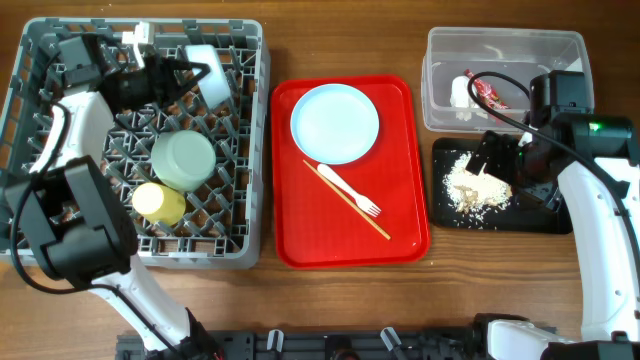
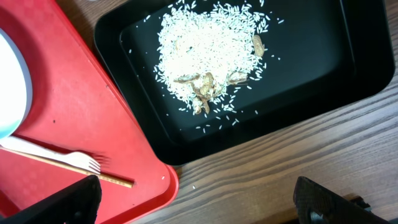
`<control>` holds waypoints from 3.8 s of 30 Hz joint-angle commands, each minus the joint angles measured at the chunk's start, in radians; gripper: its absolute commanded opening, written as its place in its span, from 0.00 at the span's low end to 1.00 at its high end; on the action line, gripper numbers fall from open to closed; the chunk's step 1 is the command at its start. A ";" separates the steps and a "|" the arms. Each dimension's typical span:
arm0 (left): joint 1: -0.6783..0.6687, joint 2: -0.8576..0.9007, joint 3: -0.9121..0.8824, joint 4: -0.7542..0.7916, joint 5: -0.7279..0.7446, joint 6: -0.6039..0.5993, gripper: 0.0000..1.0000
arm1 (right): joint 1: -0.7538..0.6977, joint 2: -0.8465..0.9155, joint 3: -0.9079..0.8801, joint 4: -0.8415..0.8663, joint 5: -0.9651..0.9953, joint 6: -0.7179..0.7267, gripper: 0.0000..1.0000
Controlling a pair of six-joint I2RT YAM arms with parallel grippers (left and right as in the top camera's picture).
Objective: Sort waste into correct bins and load items into the dishwasher rack
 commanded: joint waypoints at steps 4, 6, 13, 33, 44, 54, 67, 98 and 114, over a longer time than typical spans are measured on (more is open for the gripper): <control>0.198 0.030 0.002 -0.050 0.015 -0.006 0.73 | -0.003 -0.009 0.010 0.000 0.024 0.018 1.00; 0.264 0.030 0.002 -0.101 0.015 -0.006 1.00 | -0.003 -0.009 0.010 0.002 0.024 0.018 1.00; 0.311 -0.175 0.002 -0.199 -0.105 -0.077 1.00 | -0.003 -0.009 0.010 0.001 0.024 0.018 1.00; -0.977 -0.216 0.001 -0.645 -1.300 -0.834 0.97 | -0.003 -0.009 0.010 -0.005 0.016 -0.005 1.00; -1.037 0.048 0.001 -0.588 -1.295 -0.889 1.00 | -0.003 -0.009 0.010 -0.003 0.018 -0.008 1.00; -1.037 0.048 -0.067 -0.573 -1.295 -0.896 1.00 | -0.003 -0.009 0.010 0.000 0.021 -0.009 1.00; -1.037 0.048 -0.067 -0.562 -1.295 -0.896 0.23 | -0.003 -0.009 0.010 -0.005 0.020 -0.035 1.00; -0.989 0.022 -0.156 -0.474 -1.280 -0.846 0.04 | -0.003 -0.009 0.010 -0.024 0.020 -0.059 1.00; -0.598 -0.525 -0.155 -0.436 -1.453 -0.019 0.04 | -0.003 -0.009 0.010 -0.021 0.020 -0.060 1.00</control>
